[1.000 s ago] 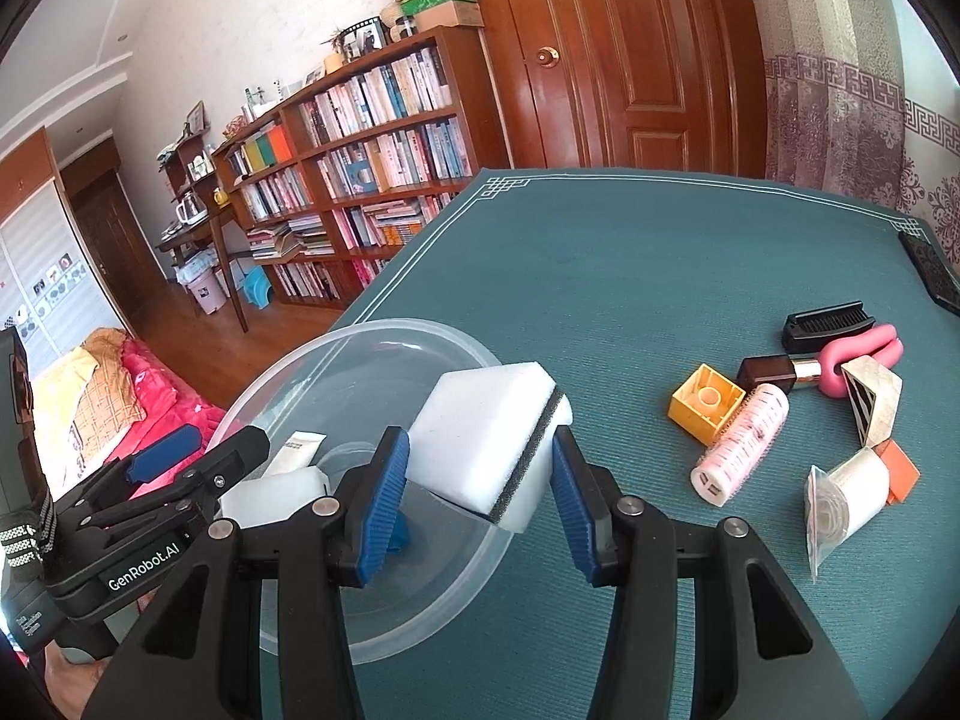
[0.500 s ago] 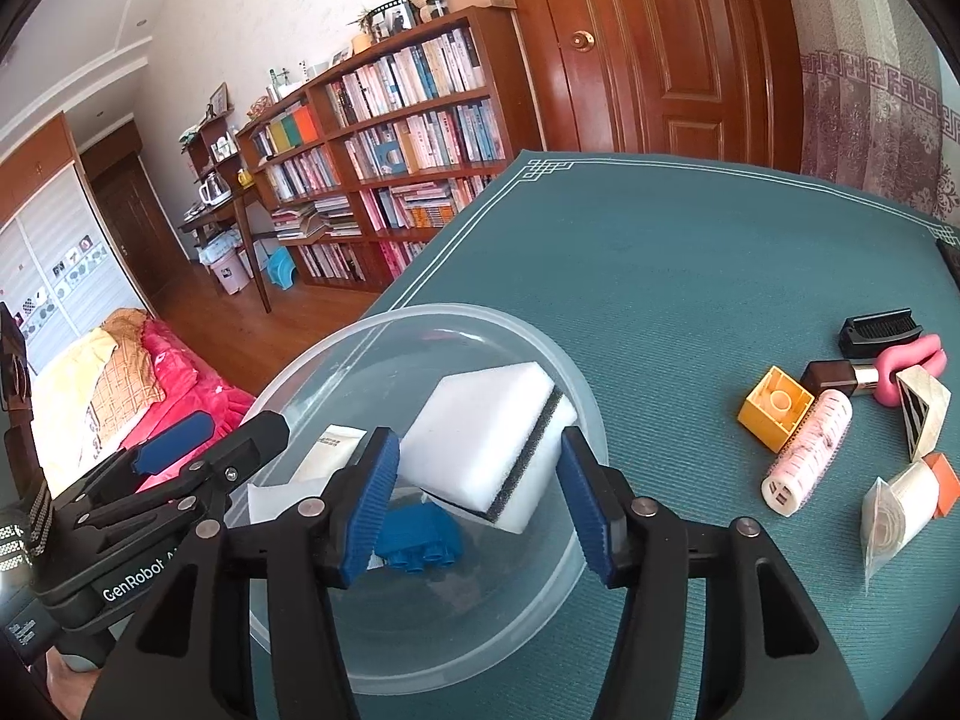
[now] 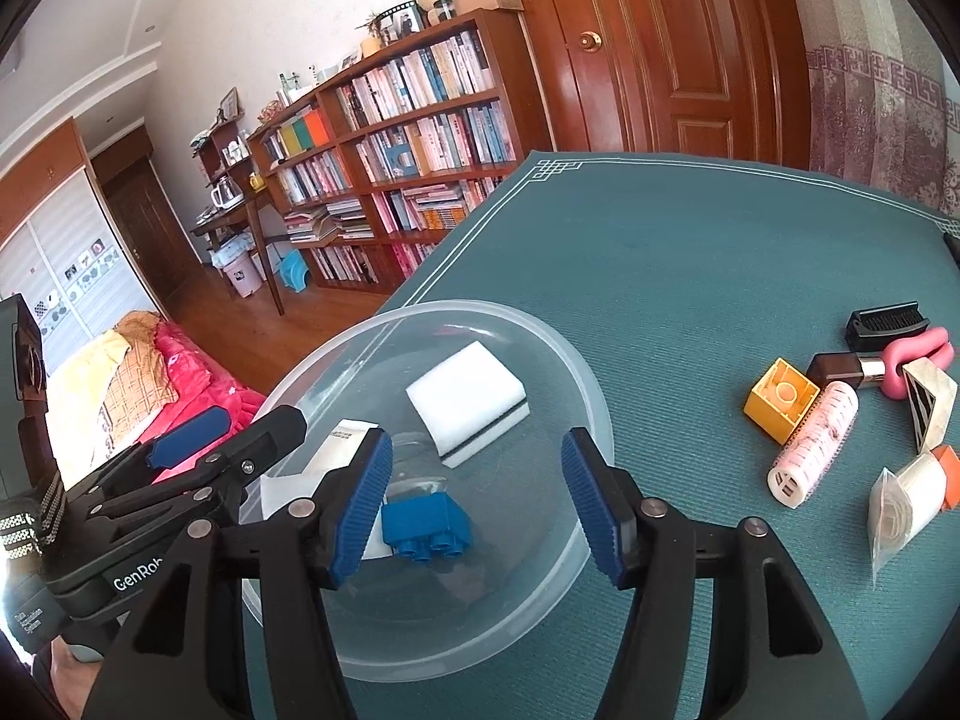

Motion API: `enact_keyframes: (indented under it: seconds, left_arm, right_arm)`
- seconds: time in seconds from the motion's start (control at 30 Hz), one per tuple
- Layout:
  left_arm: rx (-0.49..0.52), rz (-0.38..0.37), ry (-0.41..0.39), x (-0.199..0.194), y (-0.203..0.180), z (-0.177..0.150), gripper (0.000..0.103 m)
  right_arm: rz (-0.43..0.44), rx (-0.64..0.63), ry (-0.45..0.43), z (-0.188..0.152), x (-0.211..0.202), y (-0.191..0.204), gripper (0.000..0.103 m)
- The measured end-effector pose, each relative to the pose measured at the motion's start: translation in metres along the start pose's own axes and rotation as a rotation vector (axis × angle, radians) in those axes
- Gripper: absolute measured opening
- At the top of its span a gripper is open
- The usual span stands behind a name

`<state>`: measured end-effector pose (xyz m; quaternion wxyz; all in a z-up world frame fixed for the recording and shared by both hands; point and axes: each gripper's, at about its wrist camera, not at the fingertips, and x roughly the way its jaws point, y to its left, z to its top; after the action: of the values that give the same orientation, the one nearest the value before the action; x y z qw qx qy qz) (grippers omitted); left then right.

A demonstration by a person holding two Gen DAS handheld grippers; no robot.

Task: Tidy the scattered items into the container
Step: 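Open the left tool then the right tool to drop the sponges into the bowl, then withdraw both open tools from the bowl toward the remaining items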

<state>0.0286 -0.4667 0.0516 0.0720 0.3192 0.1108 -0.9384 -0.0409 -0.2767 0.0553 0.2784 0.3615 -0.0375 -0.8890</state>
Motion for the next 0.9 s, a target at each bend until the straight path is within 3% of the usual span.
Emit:
enact_keyframes:
  seconds: [0.9]
  left_arm:
    - [0.111,-0.080,0.034,-0.004,-0.060,-0.012,0.083]
  right_arm:
    - [-0.120,0.114,-0.052,-0.021,-0.047,-0.069,0.063]
